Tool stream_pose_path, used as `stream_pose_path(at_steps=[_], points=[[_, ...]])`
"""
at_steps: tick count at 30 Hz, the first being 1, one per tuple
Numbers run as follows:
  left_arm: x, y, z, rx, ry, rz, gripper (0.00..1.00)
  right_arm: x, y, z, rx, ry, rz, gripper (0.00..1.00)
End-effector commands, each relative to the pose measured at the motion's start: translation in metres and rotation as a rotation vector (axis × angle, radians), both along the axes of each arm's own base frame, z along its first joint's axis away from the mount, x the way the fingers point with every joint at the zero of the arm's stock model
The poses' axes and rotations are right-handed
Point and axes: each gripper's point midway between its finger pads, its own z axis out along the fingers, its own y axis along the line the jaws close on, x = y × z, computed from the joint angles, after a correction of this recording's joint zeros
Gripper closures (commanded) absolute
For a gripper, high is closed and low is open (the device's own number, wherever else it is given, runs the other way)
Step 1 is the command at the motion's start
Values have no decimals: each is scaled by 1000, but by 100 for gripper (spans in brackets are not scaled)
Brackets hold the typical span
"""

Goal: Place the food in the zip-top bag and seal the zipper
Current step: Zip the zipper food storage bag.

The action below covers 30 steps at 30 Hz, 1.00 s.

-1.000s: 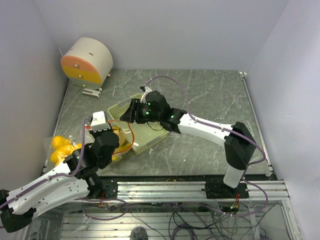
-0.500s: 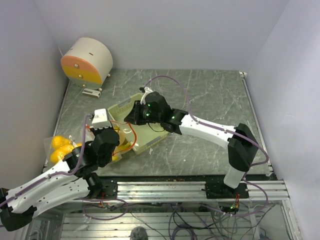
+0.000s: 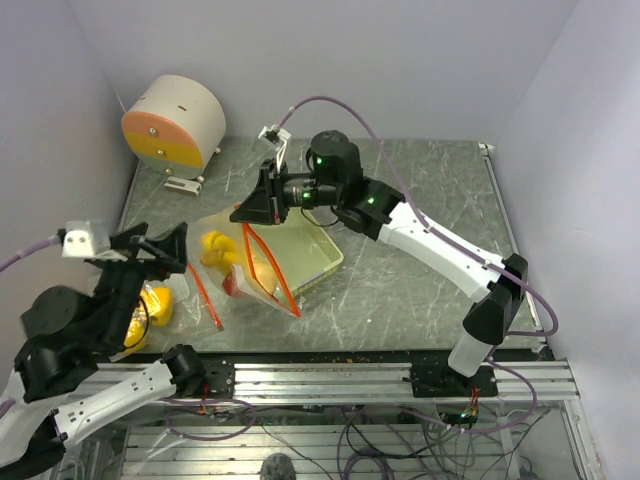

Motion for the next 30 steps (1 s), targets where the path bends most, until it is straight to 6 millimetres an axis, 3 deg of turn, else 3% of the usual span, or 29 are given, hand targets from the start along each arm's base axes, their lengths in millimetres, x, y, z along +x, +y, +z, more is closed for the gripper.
stream_pose_path(at_steps=[1, 5, 11, 16, 30], points=[[-14, -15, 16, 138, -168, -170, 16, -29, -25, 23, 32, -94, 262, 100], [-14, -39, 7, 286, -209, -271, 17, -47, -34, 22, 37, -115, 431, 100], [-17, -99, -7, 453, -229, -519, 10, -66, -44, 18, 63, -129, 547, 100], [-15, -114, -9, 462, -239, -564, 10, -76, -55, 17, 76, -166, 571, 100], [-64, -151, -28, 449, -290, -910, 11, -89, -75, 15, 67, -299, 603, 99]])
